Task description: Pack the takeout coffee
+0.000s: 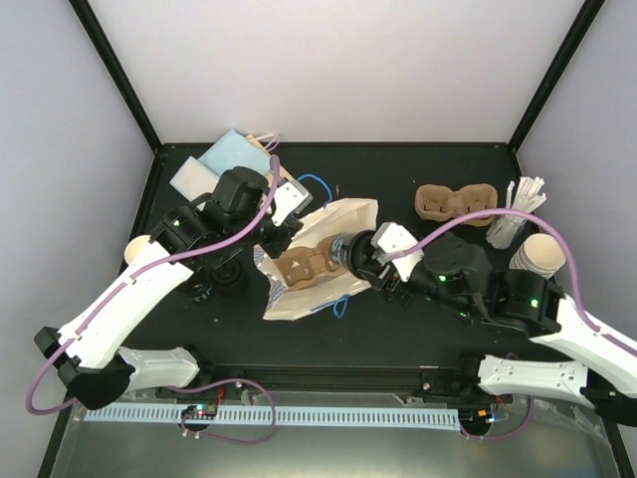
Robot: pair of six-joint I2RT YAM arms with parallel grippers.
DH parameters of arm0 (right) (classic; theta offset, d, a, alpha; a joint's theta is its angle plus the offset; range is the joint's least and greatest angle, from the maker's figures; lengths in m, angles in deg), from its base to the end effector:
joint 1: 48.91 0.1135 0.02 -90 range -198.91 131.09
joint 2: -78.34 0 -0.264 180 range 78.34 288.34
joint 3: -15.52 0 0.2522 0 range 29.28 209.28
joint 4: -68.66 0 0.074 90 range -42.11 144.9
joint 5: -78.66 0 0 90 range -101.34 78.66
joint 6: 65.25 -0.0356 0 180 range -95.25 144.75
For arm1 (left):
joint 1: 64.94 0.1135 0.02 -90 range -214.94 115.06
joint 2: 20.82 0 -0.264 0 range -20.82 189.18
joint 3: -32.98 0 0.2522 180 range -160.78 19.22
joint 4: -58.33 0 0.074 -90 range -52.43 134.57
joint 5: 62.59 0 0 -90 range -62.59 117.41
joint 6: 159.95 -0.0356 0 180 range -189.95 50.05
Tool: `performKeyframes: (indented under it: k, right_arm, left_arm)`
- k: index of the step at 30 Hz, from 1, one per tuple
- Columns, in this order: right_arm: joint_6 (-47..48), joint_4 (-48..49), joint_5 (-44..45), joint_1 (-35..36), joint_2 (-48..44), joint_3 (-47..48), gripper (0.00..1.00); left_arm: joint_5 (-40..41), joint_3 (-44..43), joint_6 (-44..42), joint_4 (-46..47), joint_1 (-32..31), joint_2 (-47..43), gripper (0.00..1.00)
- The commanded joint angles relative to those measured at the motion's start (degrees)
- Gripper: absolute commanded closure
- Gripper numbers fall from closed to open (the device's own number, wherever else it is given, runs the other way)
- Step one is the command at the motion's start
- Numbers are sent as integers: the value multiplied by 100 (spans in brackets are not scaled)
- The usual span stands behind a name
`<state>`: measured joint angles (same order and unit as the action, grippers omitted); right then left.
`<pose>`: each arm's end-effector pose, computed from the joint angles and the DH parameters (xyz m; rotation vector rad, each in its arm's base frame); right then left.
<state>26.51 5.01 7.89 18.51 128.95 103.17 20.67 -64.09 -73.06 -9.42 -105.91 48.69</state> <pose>0.0684 0.1340 0.4212 -0.9718 1.7811 0.3883 0.1745 -0.1570 0.4069 0.9261 2.1190 -0.4770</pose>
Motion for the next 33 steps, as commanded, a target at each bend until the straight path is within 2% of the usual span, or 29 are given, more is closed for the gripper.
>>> performKeyframes:
  k: [1,10,21,28,33]
  right_arm:
    - [413,340,-600,20,71,-268,38]
    - [390,149,-266,437,210,-832,40]
    - [-104,230,894,2042,898,-1702,39]
    - [153,470,1173,2124,1142,-1779,39]
    - [688,932,1201,2118,1127,-2011,39]
  left_arm:
    - [240,-166,-130,43,-169,66,98]
    - [679,-396,-312,-96,-629,185,98]
    - [789,-449,-366,-234,-1225,203,99]
    - [767,-490,-56,-453,-1689,115,98]
    - [658,-421,199,-519,-1815,-31,98]
